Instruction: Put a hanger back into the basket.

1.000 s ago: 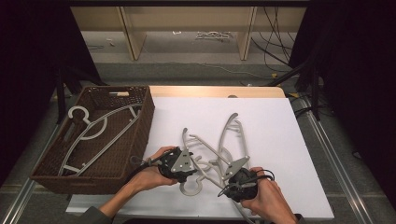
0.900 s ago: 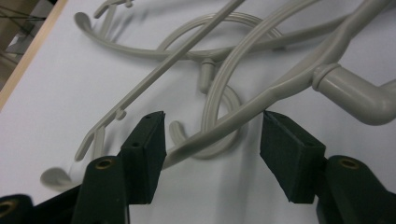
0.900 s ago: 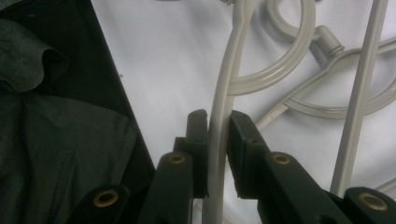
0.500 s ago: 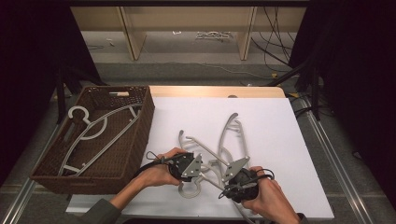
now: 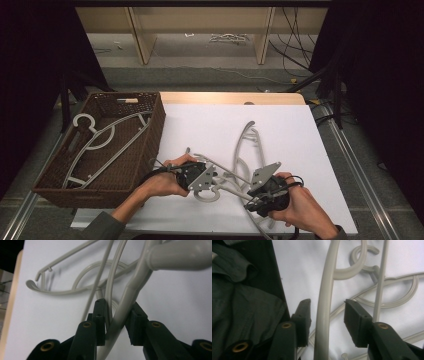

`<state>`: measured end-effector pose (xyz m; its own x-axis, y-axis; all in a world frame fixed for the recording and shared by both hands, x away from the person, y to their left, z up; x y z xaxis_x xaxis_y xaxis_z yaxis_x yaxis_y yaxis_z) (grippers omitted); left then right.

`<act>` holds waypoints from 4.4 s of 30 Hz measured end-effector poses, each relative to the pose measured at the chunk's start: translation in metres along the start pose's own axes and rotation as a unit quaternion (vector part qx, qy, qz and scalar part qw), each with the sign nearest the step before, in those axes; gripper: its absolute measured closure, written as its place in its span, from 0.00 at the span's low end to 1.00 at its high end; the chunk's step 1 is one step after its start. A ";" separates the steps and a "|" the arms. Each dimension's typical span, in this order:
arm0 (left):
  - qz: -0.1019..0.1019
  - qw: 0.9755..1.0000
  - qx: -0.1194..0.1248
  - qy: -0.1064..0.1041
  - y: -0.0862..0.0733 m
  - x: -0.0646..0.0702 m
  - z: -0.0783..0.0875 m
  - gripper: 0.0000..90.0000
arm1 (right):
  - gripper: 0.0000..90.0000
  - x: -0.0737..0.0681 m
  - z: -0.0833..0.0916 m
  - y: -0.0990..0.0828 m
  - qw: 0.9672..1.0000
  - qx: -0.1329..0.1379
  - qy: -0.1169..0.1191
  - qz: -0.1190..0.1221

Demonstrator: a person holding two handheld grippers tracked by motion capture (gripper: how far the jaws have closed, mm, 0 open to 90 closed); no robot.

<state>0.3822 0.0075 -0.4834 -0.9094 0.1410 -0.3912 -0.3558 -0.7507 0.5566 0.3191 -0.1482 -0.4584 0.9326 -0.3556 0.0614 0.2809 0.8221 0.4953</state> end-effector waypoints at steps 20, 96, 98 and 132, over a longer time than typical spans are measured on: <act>-0.041 0.999 -0.010 -0.029 0.025 0.000 0.023 0.85 | 0.31 0.041 0.063 -0.012 0.975 0.161 0.026 -0.149; 0.383 0.911 0.043 0.145 -0.069 -0.095 0.233 0.88 | 0.25 0.045 0.019 -0.033 0.944 0.223 -0.133 -0.206; 0.391 0.906 0.035 0.155 -0.084 -0.093 0.238 0.88 | 0.25 0.045 0.019 -0.033 0.944 0.219 -0.134 -0.206; 0.445 0.863 -0.009 0.238 -0.205 -0.070 0.279 0.88 | 0.24 0.044 0.012 -0.032 0.945 0.226 -0.128 -0.200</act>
<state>0.4581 0.3315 -0.3655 -0.6286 -0.7743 -0.0730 0.4456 -0.4355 0.7821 0.3483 -0.1956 -0.4614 0.6701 -0.7417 -0.0303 0.4196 0.3448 0.8397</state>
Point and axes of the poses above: each handheld gripper's, and its own axes: z roughly backward along the jaws, y roughly out of its top, x roughly to its right, the point moved 8 cm from there along -z, roughly forward along the jaws, and after that the axes turned 4 degrees about -y, right-handed, at the moved point
